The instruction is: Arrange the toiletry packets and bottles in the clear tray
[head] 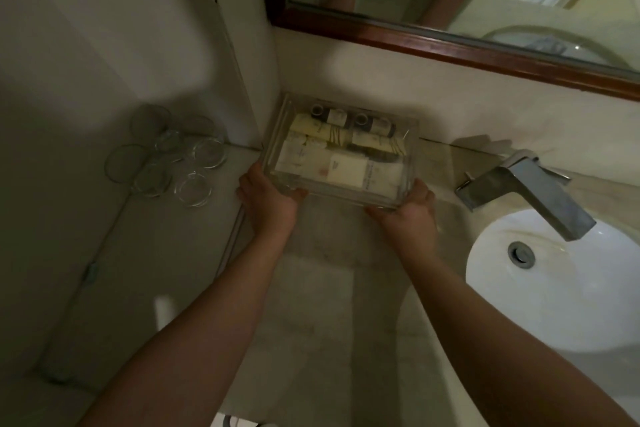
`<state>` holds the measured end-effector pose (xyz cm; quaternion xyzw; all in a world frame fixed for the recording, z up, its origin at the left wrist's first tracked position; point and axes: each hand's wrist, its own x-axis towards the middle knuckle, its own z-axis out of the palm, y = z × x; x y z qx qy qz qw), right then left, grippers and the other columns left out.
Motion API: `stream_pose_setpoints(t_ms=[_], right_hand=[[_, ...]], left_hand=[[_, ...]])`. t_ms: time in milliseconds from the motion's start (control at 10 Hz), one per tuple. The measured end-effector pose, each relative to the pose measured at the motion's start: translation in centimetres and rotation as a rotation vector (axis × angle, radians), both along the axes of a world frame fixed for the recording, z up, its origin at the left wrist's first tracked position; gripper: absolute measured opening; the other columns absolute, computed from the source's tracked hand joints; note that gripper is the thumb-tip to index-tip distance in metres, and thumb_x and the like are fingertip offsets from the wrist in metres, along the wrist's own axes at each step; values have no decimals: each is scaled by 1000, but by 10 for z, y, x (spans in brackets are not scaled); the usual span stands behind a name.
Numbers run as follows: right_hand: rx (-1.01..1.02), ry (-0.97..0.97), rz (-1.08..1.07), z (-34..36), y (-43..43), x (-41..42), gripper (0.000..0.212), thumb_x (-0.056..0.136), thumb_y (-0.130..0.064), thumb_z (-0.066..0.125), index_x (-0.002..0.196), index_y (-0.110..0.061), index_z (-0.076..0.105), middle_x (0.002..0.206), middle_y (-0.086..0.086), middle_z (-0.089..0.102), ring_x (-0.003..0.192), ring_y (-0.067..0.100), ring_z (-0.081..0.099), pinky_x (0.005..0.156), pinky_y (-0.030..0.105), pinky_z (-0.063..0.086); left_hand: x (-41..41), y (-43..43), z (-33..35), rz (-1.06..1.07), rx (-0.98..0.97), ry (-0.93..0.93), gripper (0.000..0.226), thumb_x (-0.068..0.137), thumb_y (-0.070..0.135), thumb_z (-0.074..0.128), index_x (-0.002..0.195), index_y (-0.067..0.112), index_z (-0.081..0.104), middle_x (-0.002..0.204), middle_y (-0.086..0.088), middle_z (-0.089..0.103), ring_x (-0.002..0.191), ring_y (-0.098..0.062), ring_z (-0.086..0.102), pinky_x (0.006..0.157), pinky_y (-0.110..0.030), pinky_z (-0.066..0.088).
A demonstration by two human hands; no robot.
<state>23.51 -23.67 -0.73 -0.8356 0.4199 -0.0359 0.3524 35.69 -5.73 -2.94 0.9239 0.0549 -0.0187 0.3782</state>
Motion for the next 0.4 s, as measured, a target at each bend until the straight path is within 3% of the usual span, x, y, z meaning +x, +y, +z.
stream_pose_setpoints(t_ms=[200, 300, 400], right_hand=[[25, -3, 15, 4, -2, -1, 89, 73, -48, 77, 142, -18, 30, 138, 11, 40, 128, 31, 41, 103, 46, 43], [64, 51, 77, 18, -8, -9, 71, 76, -34, 77, 136, -17, 42, 132, 12, 52, 121, 31, 52, 99, 45, 49], [175, 110, 188, 32, -17, -41, 68, 80, -31, 76, 137, -16, 44, 127, 9, 59, 112, 24, 60, 90, 37, 52]], left_hand=[[1, 2, -2, -28, 49, 23, 97, 59, 42, 85, 135, 11, 33, 134, -16, 41, 121, -37, 38, 101, -45, 37], [-1, -1, 12, -32, 25, 113, 97, 61, 39, 82, 138, 14, 29, 135, -18, 40, 123, -38, 38, 104, -48, 37], [-33, 20, 9, -4, 55, 113, 89, 69, 32, 75, 142, 9, 29, 138, -22, 40, 126, -39, 37, 108, -46, 33]])
